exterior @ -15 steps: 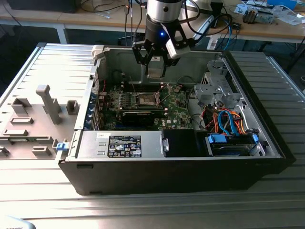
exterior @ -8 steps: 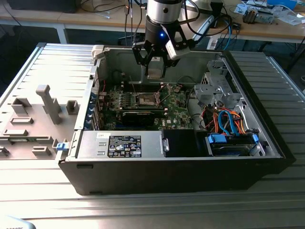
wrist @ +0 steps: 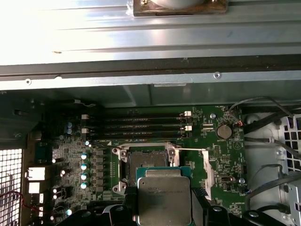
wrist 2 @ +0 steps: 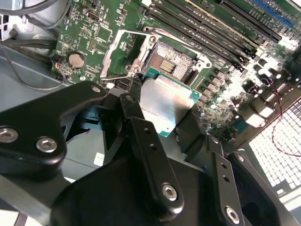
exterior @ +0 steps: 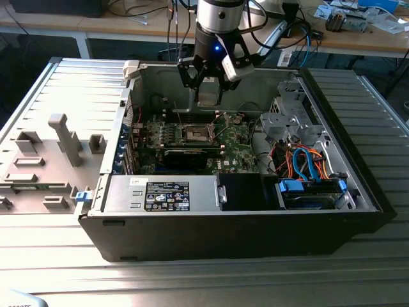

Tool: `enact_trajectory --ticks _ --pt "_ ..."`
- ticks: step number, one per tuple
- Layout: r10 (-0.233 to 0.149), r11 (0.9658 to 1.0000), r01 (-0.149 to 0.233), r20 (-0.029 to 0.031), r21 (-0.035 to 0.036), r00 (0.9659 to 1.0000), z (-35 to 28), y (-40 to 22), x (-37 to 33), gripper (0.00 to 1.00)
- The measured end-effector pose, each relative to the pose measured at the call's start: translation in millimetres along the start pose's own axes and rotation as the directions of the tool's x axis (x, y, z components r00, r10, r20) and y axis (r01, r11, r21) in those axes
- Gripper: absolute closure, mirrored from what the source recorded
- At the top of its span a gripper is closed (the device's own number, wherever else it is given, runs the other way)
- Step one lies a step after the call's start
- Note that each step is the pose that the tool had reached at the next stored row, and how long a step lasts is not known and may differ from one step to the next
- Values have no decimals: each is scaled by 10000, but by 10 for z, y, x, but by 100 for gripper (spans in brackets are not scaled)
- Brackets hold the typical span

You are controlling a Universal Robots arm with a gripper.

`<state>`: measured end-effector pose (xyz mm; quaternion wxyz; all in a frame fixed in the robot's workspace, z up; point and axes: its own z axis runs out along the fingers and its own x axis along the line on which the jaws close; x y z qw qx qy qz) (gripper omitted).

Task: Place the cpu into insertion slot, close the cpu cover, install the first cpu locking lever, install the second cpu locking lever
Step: 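Place the cpu into insertion slot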

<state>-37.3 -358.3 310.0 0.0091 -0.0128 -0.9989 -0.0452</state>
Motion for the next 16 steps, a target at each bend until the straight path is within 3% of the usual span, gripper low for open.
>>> enact_trajectory --ticks 5,7,10,12,16 --pt "1 10000 -1 -1 12 10000 26 -2 0 45" --pt "-39 10000 39 -2 73 10000 29 4 1 45" --pt "-388 9989 389 -33 259 9992 33 24 7 45" --pt "-612 9975 613 -56 339 9981 35 38 12 45" --pt "-641 9973 643 -59 343 9979 47 50 57 45"
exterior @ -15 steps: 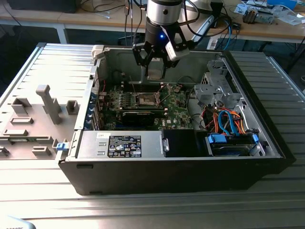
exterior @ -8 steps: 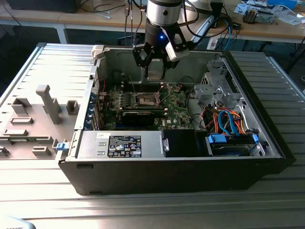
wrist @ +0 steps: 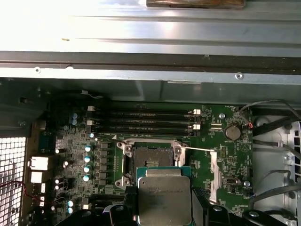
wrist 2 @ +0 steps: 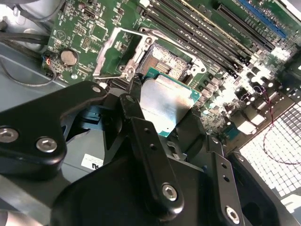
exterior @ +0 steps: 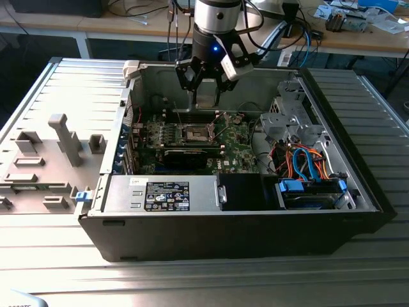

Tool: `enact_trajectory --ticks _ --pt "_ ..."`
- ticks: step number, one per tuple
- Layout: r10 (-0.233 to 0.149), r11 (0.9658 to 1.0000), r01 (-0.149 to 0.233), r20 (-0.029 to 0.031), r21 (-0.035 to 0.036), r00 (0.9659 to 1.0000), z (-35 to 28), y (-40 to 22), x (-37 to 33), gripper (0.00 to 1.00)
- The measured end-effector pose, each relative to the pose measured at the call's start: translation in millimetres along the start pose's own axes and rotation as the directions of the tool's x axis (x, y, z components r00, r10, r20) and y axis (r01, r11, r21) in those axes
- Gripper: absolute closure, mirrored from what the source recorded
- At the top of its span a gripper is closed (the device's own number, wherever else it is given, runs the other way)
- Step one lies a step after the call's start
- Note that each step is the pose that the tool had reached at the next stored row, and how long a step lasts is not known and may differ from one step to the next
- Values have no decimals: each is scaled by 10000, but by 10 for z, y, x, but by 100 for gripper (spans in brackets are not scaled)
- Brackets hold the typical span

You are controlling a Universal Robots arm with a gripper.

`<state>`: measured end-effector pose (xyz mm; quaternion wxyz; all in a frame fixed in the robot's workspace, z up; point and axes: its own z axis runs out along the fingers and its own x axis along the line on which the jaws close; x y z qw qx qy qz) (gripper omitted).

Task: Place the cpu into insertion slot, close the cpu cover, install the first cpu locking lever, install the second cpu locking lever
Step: 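Place the cpu into insertion slot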

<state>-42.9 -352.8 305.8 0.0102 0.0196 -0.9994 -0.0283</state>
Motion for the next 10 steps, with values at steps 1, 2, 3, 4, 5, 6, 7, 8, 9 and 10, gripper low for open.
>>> enact_trajectory --ticks 1,2,3,4,5,6,7,8,9,10 --pt "-1 10000 1 0 0 10000 3 0 0 45" --pt "-2 10000 2 -1 1 10000 5 0 0 45" --pt "-2 10000 2 -1 2 10000 5 0 0 45" --pt "-2 10000 2 -1 2 10000 5 0 0 45" --pt "-1 10000 1 0 1 10000 6 0 0 45" --pt "-1 10000 1 0 0 10000 7 0 1 45" --pt "-1 10000 1 0 1 10000 7 0 0 45" --pt "-1 10000 1 0 0 10000 7 0 1 45" --pt "3 10000 -3 0 0 10000 7 0 1 45" --pt "14 10000 -14 0 1 10000 7 0 0 45"
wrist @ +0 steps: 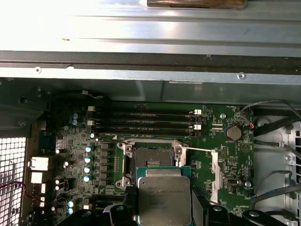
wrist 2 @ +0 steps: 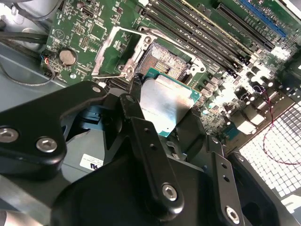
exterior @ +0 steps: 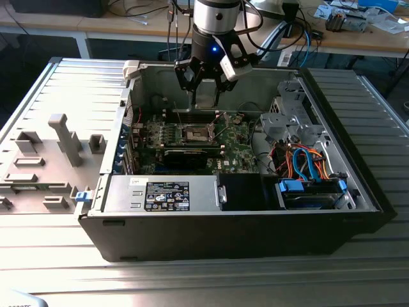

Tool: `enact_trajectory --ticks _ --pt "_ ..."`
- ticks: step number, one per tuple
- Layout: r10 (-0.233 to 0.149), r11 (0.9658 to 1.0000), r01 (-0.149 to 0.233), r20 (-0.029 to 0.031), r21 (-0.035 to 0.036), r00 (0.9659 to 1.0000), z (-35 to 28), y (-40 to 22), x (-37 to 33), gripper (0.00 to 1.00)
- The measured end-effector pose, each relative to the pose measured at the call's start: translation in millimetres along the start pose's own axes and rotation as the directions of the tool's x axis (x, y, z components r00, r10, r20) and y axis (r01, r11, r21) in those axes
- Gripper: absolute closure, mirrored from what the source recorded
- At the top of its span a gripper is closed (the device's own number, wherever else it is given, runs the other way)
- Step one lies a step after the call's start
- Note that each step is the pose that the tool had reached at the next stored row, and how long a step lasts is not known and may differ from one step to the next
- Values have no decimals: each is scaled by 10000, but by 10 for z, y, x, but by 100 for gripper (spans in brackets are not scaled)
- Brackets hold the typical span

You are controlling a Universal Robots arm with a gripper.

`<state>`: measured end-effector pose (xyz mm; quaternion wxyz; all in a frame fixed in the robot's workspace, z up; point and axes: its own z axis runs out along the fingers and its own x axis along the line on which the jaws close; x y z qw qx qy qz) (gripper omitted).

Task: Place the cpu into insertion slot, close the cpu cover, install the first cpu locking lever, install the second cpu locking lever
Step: 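Place the cpu into insertion slot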

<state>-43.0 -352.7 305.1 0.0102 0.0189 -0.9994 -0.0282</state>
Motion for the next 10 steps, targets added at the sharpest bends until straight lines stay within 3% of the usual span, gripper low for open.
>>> enact_trajectory --ticks 10 --pt "419 9991 -419 24 -3 9991 0 0 0 45"
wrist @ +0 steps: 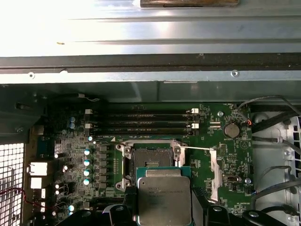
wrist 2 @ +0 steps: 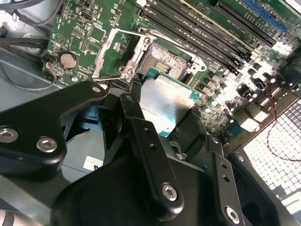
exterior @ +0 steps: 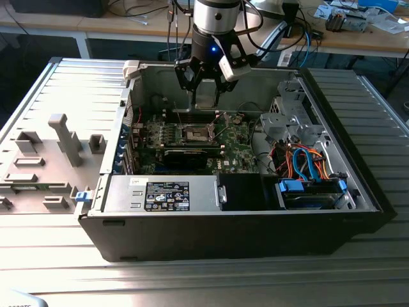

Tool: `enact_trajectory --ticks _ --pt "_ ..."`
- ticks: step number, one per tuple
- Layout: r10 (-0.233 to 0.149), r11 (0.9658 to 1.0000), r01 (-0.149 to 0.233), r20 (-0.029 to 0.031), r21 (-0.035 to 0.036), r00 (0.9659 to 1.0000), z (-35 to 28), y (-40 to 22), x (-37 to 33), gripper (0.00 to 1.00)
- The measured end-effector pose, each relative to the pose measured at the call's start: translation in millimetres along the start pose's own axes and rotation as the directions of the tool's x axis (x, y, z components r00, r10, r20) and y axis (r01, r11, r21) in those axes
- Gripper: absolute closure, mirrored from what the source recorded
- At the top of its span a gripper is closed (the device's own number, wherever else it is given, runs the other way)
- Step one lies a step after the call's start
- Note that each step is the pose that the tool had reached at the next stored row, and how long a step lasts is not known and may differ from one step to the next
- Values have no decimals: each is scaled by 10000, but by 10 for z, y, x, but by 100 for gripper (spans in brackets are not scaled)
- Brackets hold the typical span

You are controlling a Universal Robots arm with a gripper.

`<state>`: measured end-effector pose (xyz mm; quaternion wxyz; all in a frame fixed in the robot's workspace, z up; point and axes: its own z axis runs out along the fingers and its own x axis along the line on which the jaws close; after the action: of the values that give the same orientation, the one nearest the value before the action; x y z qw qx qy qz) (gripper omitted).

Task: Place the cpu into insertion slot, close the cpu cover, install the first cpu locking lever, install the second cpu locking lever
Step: 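Place the cpu into insertion slot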

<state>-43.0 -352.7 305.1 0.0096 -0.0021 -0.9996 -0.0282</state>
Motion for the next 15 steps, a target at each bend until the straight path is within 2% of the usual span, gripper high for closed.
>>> enact_trajectory --ticks 15 --pt "243 9997 -243 14 -3 9997 0 0 0 45"
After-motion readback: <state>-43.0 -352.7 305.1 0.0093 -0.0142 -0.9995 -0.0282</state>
